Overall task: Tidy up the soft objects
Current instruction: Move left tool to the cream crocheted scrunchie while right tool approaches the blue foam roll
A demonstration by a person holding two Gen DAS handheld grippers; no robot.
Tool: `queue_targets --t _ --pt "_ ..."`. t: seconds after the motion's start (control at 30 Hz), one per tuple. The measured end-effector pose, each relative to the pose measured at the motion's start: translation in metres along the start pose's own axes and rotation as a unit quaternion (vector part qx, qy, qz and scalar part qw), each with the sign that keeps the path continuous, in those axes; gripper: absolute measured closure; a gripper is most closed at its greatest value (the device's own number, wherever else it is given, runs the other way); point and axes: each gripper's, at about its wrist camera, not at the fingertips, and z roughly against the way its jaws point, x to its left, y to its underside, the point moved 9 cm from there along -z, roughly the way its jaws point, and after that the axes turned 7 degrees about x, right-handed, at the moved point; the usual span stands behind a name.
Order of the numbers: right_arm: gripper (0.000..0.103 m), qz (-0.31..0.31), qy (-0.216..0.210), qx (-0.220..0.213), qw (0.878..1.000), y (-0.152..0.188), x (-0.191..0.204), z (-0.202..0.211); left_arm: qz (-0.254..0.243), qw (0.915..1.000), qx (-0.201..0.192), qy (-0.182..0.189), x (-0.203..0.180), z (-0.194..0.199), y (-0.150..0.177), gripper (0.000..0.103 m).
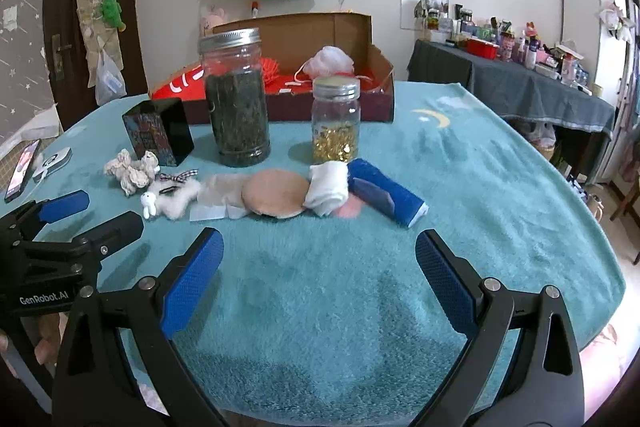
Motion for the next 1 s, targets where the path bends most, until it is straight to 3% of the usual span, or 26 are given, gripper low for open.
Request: queue_targets --t 0.57,1.0 --pt "0.005 -0.010 0.003 0.021 1.000 -0.008 -0.019 -0.017 0.011 0.9996 0.026 -0.007 0.034 -0.010 -0.012 0.000" --pt "0.005 -0.008 -0.010 0.083 0.996 -0.017 -0.047 -0.043 -0.012 0.9984 0.055 -0.012 0.055 -0.023 -0.032 0.000"
